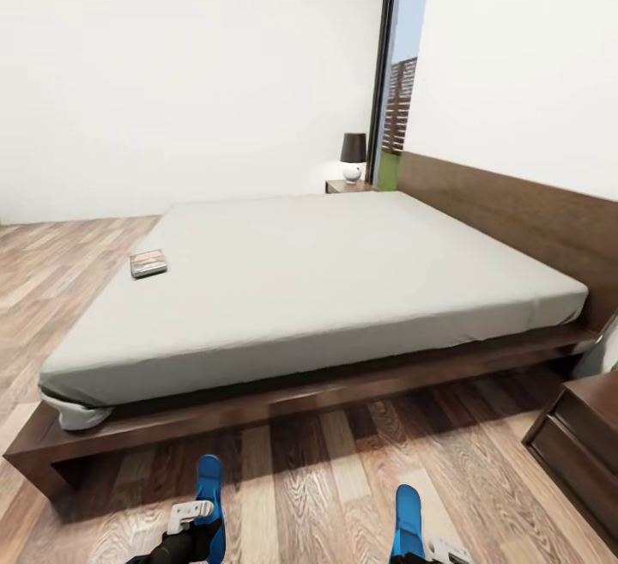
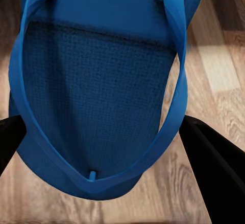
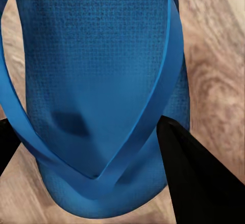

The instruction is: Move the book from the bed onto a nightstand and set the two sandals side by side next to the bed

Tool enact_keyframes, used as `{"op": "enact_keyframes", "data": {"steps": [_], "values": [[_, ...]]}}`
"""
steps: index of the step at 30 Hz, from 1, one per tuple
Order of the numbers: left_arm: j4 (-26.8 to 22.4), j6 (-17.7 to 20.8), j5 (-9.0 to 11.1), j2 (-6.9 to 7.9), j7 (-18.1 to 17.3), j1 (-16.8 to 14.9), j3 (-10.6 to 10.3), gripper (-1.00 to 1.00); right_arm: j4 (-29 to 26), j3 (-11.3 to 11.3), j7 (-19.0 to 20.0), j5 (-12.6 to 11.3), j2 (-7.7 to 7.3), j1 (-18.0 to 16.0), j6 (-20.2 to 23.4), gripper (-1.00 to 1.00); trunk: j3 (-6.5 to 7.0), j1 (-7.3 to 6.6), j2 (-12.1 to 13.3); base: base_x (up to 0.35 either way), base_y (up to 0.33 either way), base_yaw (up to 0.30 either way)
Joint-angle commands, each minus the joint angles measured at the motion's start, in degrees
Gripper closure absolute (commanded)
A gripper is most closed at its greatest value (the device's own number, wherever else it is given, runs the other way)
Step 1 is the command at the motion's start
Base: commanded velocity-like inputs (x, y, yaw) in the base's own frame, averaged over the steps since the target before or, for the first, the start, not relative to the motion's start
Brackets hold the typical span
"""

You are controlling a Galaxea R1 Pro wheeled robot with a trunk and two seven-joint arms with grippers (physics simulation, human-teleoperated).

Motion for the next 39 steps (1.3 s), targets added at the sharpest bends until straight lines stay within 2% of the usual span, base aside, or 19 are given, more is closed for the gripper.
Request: {"op": "enact_keyframes", "data": {"steps": [1,26,39], "values": [[0.1,-0.3,-0.6,0.01,-0.1,-0.1,0.5,1.0,-0.1,0.0,0.0,-0.5,-0.04,0.0,0.4,1.0,-0.05,-0.01,0.0,0.0,0.0,0.29],[0.0,-0.3,-0.6,0.09,-0.1,-0.1,0.5,1.0,-0.2,0.0,0.0,-0.5,-0.18,0.0,0.4,1.0,-0.05,-0.01,0.0,0.0,0.0,0.29],[0.0,-0.3,-0.6,0.07,-0.1,-0.1,0.5,1.0,-0.1,0.1,0.1,-0.4,-0.18,0.0,0.3,1.0,-0.05,-0.01,0.0,0.0,0.0,0.012]]}}
